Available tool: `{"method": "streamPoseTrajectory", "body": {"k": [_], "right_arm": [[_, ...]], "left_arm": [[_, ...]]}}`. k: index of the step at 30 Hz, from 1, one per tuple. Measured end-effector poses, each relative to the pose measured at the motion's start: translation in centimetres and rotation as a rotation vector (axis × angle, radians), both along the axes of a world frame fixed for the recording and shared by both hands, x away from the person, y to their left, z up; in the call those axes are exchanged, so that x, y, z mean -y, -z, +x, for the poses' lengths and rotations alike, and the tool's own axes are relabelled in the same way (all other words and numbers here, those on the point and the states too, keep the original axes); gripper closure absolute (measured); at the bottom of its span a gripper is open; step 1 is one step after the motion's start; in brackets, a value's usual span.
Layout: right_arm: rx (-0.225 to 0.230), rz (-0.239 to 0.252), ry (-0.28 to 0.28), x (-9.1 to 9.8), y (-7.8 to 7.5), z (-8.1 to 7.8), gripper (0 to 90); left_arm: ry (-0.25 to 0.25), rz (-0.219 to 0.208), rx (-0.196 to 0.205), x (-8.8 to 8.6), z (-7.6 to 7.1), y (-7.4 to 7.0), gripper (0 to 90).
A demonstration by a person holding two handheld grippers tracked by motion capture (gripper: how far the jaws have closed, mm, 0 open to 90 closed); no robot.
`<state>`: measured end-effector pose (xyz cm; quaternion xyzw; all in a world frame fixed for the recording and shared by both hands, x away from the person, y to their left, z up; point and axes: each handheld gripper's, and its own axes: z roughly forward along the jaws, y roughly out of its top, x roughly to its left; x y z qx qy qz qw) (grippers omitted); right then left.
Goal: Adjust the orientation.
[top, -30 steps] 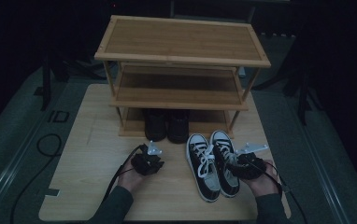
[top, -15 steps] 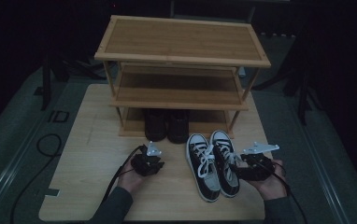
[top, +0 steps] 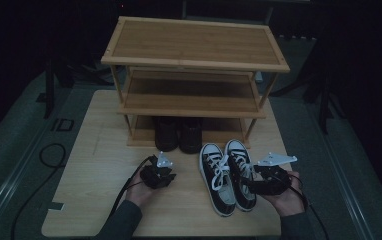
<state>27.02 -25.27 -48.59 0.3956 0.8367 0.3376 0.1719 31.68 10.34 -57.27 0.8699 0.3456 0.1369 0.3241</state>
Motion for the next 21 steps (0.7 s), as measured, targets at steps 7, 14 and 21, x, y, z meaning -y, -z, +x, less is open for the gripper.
{"method": "streamPoseTrajectory", "body": {"k": [7, 14, 21], "right_arm": [[-0.013, 0.020, -0.021, -0.4, 0.5, -0.5, 34.6], [-0.044, 0.025, -0.026, -0.7, 1.6, -0.8, 34.7], [-0.069, 0.020, -0.015, -1.0, 2.5, -0.8, 31.9]], "left_arm": [[0.000, 0.000, 0.000, 0.0, 0.0, 0.0, 72.0], [-0.001, 0.000, 0.001, 0.0, 0.0, 0.0, 71.9], [0.000, 0.002, 0.001, 0.0, 0.0, 0.0, 71.8]]}}
